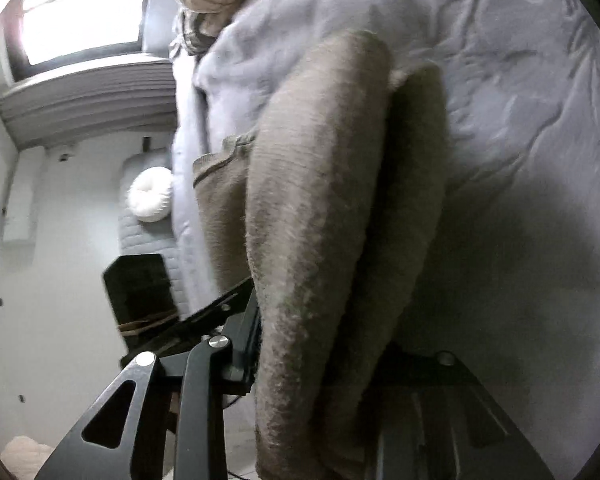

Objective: Fold small clothes

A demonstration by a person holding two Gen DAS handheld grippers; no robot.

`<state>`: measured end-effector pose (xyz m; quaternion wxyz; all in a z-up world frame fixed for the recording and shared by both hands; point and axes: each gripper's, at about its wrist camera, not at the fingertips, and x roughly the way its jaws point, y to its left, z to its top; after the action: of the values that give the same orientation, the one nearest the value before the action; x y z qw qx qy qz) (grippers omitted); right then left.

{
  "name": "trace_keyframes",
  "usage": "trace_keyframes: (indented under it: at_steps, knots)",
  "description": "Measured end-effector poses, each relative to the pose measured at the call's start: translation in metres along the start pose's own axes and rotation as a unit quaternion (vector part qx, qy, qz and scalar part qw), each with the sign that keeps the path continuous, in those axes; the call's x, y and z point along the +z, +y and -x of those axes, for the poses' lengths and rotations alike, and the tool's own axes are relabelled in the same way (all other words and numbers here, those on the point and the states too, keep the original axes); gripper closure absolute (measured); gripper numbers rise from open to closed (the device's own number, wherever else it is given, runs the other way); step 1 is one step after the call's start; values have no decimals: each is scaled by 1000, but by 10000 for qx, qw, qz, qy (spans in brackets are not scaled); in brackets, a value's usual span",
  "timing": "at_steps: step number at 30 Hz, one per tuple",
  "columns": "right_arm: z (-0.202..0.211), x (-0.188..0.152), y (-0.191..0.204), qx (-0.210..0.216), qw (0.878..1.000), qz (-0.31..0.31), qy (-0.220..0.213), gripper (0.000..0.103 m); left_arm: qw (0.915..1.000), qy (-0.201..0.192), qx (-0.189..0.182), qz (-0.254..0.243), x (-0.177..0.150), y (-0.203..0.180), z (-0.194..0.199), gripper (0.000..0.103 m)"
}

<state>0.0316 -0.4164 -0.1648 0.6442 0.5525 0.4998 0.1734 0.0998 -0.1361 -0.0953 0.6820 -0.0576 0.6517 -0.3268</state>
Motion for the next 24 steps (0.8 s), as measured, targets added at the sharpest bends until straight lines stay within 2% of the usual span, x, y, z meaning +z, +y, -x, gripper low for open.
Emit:
trace_keyframes:
  at_steps: [5, 11, 14, 18, 21, 24]
  knots:
    - [4, -22, 23, 172, 9998, 2, 84, 71, 9999, -25, -134, -82, -12, -5, 27, 54]
    - [-5, -68, 48, 292, 9991, -13, 320, 71, 9998, -82, -165, -47, -39, 1, 67, 54]
    - [-29, -98, 58, 363, 9980, -108, 512, 71, 9999, -50, -111, 27, -62, 12, 90, 54]
    - [-61, -134, 52, 376, 9958, -346, 763, 71, 9998, 91, 79, 151, -96, 32, 108, 54]
    - [-90, -156, 40, 213, 9938, -519, 956, 71, 9987, 274, 263, 326, -121, 54, 110, 54]
    - [-113, -169, 27, -271, 9911, -620, 1147, 68, 9964, 472, 539, 463, -143, 75, 97, 54]
